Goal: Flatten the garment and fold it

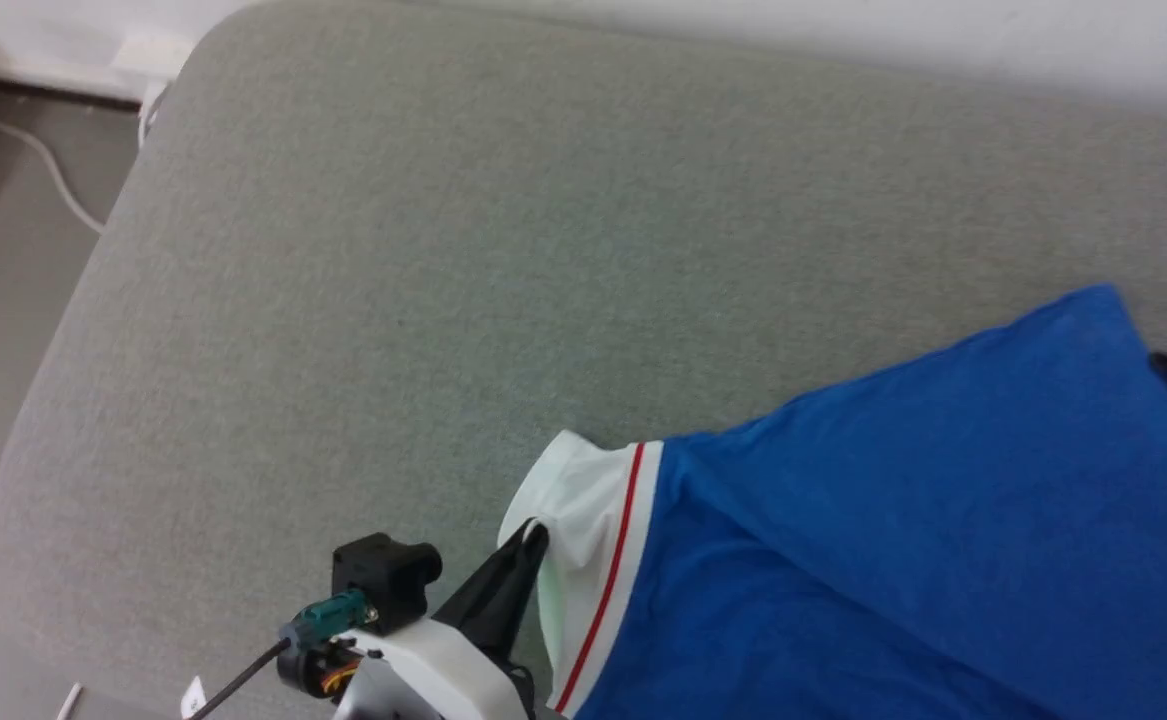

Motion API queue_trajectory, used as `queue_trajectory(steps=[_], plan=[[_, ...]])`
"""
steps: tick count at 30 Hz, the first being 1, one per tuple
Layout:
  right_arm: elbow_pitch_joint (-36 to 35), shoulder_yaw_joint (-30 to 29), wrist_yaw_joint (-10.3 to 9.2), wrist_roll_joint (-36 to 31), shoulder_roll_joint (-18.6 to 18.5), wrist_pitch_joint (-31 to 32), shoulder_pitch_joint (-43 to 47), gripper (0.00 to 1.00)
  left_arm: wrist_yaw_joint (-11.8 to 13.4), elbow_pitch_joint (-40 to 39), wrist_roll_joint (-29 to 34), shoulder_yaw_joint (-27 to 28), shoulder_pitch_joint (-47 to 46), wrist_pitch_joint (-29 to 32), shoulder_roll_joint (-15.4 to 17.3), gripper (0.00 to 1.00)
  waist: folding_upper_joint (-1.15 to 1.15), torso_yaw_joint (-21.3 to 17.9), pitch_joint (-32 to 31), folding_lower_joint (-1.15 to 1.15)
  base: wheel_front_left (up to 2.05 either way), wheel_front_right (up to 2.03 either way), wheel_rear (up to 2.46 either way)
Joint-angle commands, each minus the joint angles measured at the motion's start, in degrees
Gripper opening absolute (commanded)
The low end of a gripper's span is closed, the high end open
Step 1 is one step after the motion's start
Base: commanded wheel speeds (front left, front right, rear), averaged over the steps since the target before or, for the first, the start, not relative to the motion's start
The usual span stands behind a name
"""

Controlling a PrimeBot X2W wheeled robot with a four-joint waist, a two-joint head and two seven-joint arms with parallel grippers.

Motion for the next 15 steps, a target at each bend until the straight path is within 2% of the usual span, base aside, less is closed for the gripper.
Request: queue_trajectory(steps=[1,8,15], plan=[[1.8,0.9,-0.04,-0.8,-0.8,0.6,-2.7,1.0,-0.4,-0.3,0.5,-0.3,-1.2,-0.4,-0.7,0.0,0.0,5.4,5.5,-0.01,0.0,0.0,0.0],[11.5,3.7,-0.04,-3.3,-2.9,0.5,-7.9,1.0,-1.4,0.9,0.3,-1.9,-2.6,-1.0,-3.3,0.0,0.0,8.4,7.8,-0.01,0.0,0.0,0.0],[18.0,6.6,-0.04,-2.4,-3.8,-0.4,-6.7,1.0,-1.9,2.3,0.1,-2.4,-3.3,-1.8,-4.4,0.0,0.0,9.6,8.6,-0.01,0.0,0.0,0.0]])
